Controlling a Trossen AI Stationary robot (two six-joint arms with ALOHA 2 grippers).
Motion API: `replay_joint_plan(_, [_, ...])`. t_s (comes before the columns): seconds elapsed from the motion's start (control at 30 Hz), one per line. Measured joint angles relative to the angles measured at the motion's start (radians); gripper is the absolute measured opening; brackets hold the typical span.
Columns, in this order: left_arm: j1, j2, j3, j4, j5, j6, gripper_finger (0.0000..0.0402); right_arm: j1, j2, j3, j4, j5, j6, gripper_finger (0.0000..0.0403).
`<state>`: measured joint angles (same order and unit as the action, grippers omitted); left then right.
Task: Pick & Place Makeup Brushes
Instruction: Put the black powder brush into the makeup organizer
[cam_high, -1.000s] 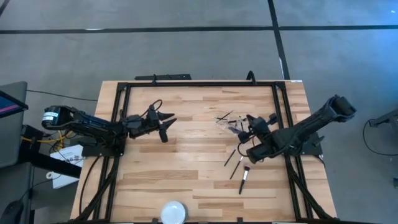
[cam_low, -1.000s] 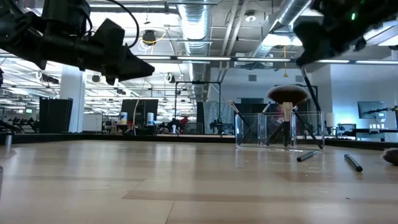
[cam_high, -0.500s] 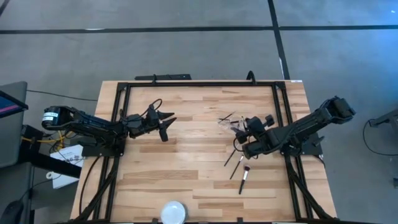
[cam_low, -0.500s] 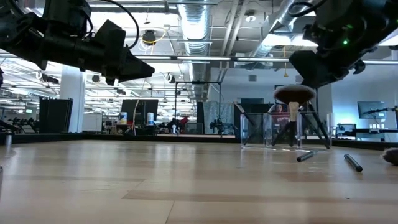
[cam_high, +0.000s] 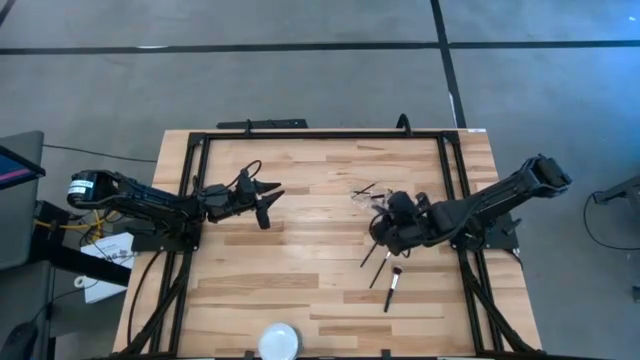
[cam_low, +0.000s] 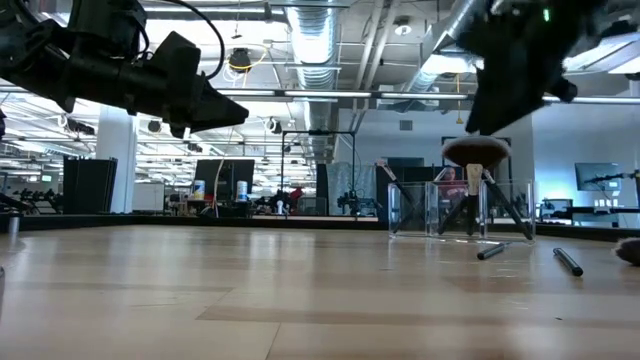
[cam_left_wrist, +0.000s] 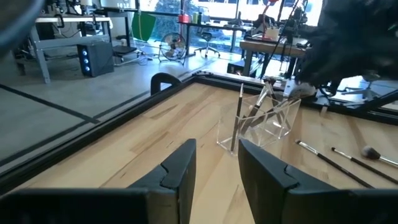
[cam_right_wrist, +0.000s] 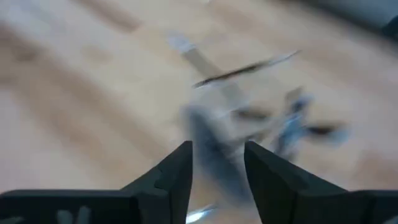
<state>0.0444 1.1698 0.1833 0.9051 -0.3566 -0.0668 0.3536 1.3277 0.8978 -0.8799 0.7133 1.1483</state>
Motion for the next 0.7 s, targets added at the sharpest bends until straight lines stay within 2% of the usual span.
replay_joint_plan(0.13, [0.0,0.0,0.0,0.0,0.015,-0.002,0.0117,0.03,0.0,0.063,0.006,-0.233,0.188,0.0145])
replay_joint_plan(0.37, [0.0,0.0,0.0,-0.002,0.015,-0.001,0.0117,0.171,0.076,0.029,0.005,-0.598,0.663,0.0138])
replay_joint_plan(0.43, [0.0,0.0,0.0,-0.01,0.015,0.0,0.0117,0.221,0.122,0.029,0.034,-0.635,0.772,0.0134])
replay_joint_plan(0.57, [0.0,0.0,0.0,-0.009,0.014,0.002,0.0117,0.283,0.212,0.029,0.138,-0.64,0.92,0.0128])
replay_joint_plan(0.7, [0.0,0.0,0.0,-0.01,0.014,0.008,0.0117,0.295,0.304,0.029,0.163,-0.637,0.992,0.0128])
